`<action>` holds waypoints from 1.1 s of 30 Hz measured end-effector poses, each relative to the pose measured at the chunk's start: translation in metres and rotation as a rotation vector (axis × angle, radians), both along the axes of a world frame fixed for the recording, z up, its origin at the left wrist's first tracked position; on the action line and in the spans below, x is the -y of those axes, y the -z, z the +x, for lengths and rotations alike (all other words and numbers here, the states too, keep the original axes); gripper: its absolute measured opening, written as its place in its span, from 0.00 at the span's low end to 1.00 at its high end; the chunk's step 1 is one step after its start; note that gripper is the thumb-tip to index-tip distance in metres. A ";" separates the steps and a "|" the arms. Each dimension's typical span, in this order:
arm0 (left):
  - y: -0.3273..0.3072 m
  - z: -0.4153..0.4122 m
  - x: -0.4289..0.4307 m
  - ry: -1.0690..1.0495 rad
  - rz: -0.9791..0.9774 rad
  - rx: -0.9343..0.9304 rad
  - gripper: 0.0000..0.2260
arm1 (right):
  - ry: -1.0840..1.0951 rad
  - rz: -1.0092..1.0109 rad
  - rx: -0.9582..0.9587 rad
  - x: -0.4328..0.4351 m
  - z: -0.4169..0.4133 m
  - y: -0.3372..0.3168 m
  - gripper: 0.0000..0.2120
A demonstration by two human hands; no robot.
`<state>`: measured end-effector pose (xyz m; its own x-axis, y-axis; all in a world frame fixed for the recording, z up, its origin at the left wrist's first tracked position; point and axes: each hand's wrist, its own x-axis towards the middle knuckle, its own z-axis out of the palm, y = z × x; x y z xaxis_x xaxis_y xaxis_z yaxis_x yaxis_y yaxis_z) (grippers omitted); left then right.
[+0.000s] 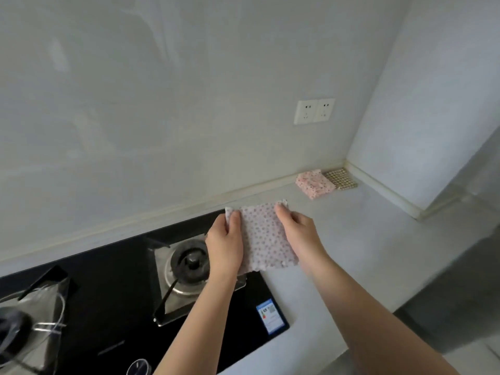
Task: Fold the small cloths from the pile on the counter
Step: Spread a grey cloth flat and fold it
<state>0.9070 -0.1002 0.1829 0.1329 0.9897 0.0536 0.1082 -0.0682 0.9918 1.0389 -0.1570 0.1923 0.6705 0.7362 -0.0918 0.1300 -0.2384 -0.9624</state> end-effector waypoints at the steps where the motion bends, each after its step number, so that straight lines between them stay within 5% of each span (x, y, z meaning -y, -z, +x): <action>1: 0.001 0.024 -0.007 0.025 -0.071 0.025 0.18 | -0.013 -0.039 -0.054 -0.003 0.026 0.002 0.28; 4: 0.004 0.088 -0.022 0.109 -0.185 0.007 0.15 | 0.034 -0.043 0.046 -0.009 0.088 0.008 0.20; 10: 0.036 0.172 -0.045 0.057 -0.084 -0.236 0.13 | 0.087 -0.087 0.331 -0.039 0.163 0.046 0.22; 20: 0.134 0.285 -0.132 -0.005 -0.361 -0.473 0.17 | -0.162 -0.373 0.306 -0.140 0.296 0.132 0.14; 25: 0.176 0.297 -0.133 0.087 0.059 -0.988 0.26 | -0.451 -0.269 0.858 -0.151 0.322 0.184 0.20; 28: 0.193 0.305 -0.128 0.282 0.111 -1.200 0.28 | -0.684 -0.250 1.016 -0.152 0.319 0.211 0.19; 33: 0.206 0.311 -0.151 0.357 0.164 -1.357 0.29 | -0.805 -0.488 1.114 -0.177 0.323 0.217 0.25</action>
